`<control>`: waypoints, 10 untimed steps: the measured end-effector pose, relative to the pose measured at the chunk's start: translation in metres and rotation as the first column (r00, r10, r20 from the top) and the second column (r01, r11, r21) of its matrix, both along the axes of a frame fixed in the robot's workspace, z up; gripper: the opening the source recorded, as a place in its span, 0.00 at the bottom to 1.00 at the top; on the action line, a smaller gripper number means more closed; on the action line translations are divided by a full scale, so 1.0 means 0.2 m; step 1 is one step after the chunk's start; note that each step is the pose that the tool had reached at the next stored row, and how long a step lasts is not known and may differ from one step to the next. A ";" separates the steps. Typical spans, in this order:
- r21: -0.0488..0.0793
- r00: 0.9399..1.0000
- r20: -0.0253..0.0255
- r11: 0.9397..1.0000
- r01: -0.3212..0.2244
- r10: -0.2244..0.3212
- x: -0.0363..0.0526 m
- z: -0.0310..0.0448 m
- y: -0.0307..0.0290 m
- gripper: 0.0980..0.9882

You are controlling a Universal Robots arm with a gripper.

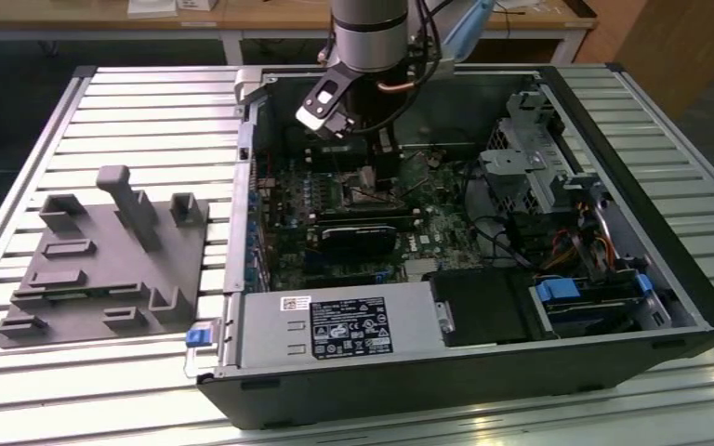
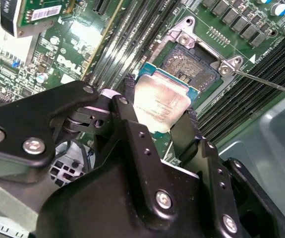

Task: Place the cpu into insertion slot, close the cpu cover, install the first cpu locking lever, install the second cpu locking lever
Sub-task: 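Place the cpu into insertion slot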

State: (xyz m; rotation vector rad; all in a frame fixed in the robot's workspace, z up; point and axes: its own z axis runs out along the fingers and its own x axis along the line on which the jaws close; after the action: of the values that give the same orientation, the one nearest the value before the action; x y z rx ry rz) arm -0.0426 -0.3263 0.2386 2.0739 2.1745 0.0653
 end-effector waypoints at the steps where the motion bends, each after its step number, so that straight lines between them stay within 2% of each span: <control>1: 0.000 1.000 0.000 1.000 0.000 0.000 -0.001 -0.003 0.004 0.49; 10: 0.000 1.000 0.000 1.000 0.001 -0.001 -0.022 -0.024 0.035 0.49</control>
State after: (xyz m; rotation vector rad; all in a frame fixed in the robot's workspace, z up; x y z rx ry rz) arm -0.0470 -0.3192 0.2338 2.0754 2.1731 0.0653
